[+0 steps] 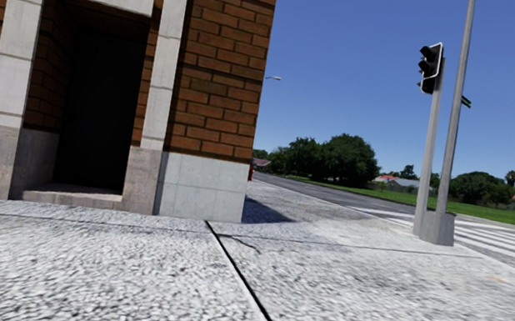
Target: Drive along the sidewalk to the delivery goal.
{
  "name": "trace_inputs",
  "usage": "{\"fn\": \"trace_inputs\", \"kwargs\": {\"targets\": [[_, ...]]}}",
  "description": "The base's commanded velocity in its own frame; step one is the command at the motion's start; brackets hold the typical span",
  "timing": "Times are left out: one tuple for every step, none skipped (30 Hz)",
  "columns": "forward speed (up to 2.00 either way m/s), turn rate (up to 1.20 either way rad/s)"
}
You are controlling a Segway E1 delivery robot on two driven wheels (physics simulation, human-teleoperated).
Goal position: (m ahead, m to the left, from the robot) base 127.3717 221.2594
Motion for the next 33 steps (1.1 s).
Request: {"fn": "trace_inputs", "kwargs": {"targets": [[1.12,0.28],[1.12,0.36],[1.12,0.36],[1.12,0.39],[1.12,0.4],[1.12,0.42],[1.12,0.42],[1.12,0.43],[1.12,0.34],[1.12,0.17],[1.12,0.17],[1.12,0.11],[1.12,0.0],[1.12,0.0],[1.12,0.0],[1.12,0.0],[1.12,0.0],[1.12,0.0],[1.12,0.0],[1.12,0.0],[1.12,0.0],[1.12,0.0],[1.13,0.0],[1.13,-0.06],[1.13,-0.19],[1.13,-0.19],[1.13,-0.29],[1.14,-0.38],[2.0,-0.4],[2.0,-0.53],[2.0,-0.53],[2.0,-0.6],[2.0,-0.68]]}}
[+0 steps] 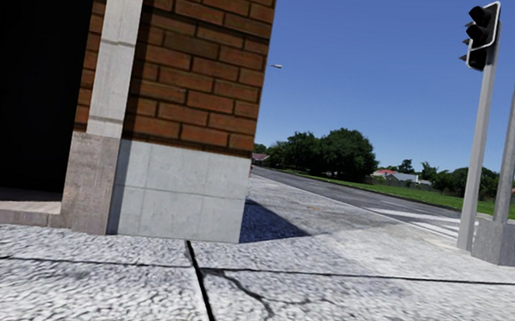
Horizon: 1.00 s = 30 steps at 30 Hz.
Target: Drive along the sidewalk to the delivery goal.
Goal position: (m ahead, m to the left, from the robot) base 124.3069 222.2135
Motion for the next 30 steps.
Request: {"fn": "trace_inputs", "kwargs": {"targets": [[2.0,-0.72],[2.0,-0.72],[2.0,-0.73],[2.0,-0.73],[2.0,-0.73],[2.0,-0.73],[2.0,-0.73],[2.0,-0.7],[2.0,-0.65],[2.0,-0.63],[2.0,-0.63],[2.0,-0.63],[2.0,-0.62],[2.0,-0.14],[2.0,-0.14],[2.0,0.0],[2.0,0.0],[2.0,0.0],[2.0,0.0],[2.0,0.0],[2.0,0.0],[2.0,0.0],[2.0,0.0],[2.0,0.0],[2.0,0.0],[2.0,0.0],[2.0,0.0],[2.0,0.0],[2.0,0.04],[2.0,0.22]]}}
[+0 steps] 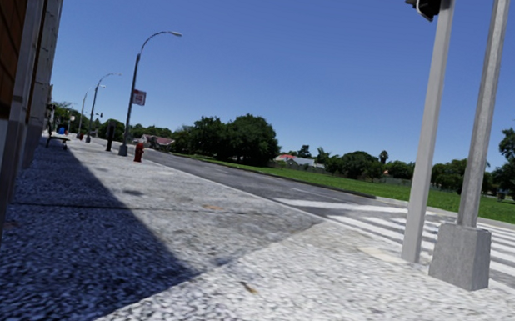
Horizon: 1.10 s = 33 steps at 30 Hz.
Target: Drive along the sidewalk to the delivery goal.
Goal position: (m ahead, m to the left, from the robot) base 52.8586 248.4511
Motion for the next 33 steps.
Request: {"fn": "trace_inputs", "kwargs": {"targets": [[2.0,0.22],[2.0,0.35],[2.0,0.38],[2.0,0.39],[2.0,0.39],[2.0,0.39],[2.0,0.39],[2.0,0.39],[2.0,0.39],[2.0,0.39],[2.0,0.39],[2.0,0.39],[2.0,0.39],[2.0,0.39],[2.0,0.39],[2.0,0.39],[2.0,0.39],[2.0,0.39],[2.0,0.39],[2.0,0.39],[2.0,0.39],[2.0,0.39],[2.0,0.39],[2.0,0.39],[2.0,0.39],[2.0,0.39],[2.0,0.39],[2.0,0.38],[2.0,0.38],[2.0,0.37],[2.0,0.37],[2.0,0.37],[2.0,0.37]]}}
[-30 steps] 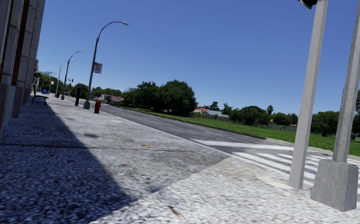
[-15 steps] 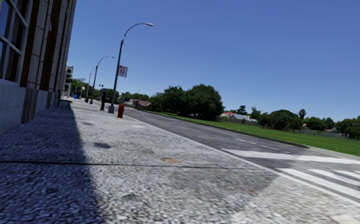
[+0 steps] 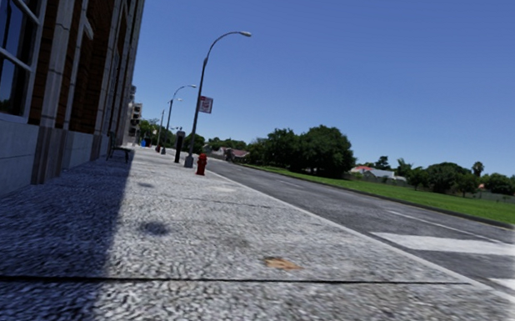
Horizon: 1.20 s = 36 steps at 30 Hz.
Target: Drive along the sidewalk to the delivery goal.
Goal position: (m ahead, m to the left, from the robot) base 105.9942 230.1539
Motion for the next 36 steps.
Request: {"fn": "trace_inputs", "kwargs": {"targets": [[2.0,0.37],[2.0,0.37],[2.0,0.37],[2.0,0.37],[2.0,0.37],[2.0,0.37],[2.0,0.37],[2.0,0.37],[2.0,0.37],[2.0,0.37],[2.0,0.37],[2.0,0.37],[2.0,0.37],[2.0,0.34],[2.0,0.21],[2.0,0.21],[2.0,0.1],[2.0,0.0],[2.0,0.0],[2.0,0.0],[2.0,0.0],[2.0,0.0],[2.0,0.0],[2.0,0.0],[2.0,0.0],[2.0,0.0],[2.0,0.0],[2.0,0.0],[2.0,0.0],[2.0,0.0],[2.0,0.0],[2.0,0.0],[2.0,0.08],[2.0,0.17],[2.0,0.17],[2.0,0.22]]}}
